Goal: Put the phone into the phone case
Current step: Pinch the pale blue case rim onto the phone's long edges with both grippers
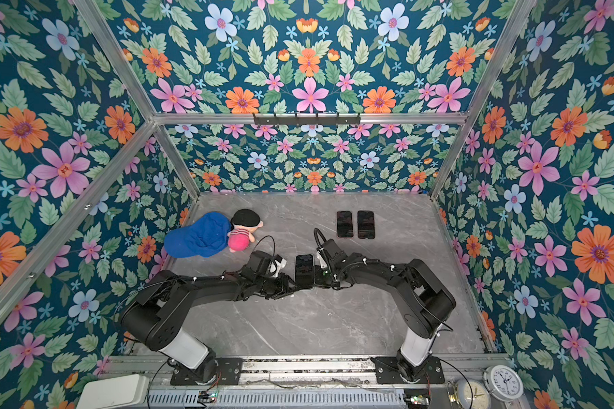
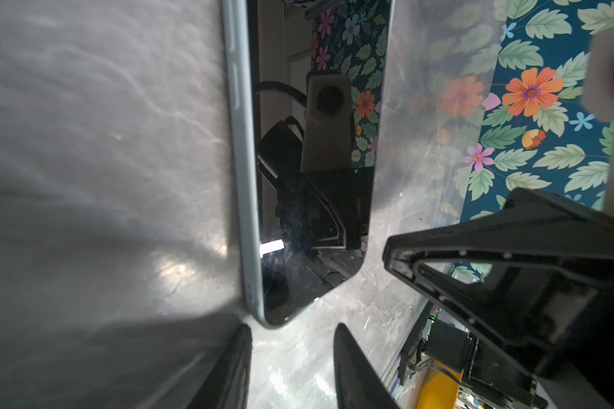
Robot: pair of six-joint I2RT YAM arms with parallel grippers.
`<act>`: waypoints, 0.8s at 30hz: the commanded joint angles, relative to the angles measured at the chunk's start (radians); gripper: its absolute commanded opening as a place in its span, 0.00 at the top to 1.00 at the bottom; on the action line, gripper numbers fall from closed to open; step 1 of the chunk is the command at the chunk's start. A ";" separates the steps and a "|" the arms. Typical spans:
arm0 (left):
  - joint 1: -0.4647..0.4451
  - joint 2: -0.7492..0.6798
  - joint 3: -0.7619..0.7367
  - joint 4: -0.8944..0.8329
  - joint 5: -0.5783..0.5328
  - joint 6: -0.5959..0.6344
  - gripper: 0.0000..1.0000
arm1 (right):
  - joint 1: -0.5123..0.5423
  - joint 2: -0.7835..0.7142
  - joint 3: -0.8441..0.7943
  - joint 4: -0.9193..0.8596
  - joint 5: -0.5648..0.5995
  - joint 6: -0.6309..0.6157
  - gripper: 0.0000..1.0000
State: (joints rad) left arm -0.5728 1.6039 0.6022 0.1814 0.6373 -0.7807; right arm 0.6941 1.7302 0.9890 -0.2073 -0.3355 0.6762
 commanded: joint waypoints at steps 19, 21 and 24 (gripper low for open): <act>0.002 0.019 -0.002 0.021 -0.001 0.011 0.58 | 0.028 0.059 0.047 -0.078 0.053 -0.026 0.88; 0.001 0.020 -0.004 0.026 0.002 0.010 0.58 | 0.028 0.062 0.048 -0.075 0.049 -0.026 0.88; 0.001 0.022 -0.007 0.035 0.002 0.007 0.59 | 0.030 0.068 0.056 -0.074 0.046 -0.026 0.89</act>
State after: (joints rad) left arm -0.5728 1.6203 0.5991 0.2173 0.6514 -0.7780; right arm 0.7208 1.7885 1.0393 -0.2806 -0.2924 0.6506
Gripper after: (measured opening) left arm 0.413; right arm 0.108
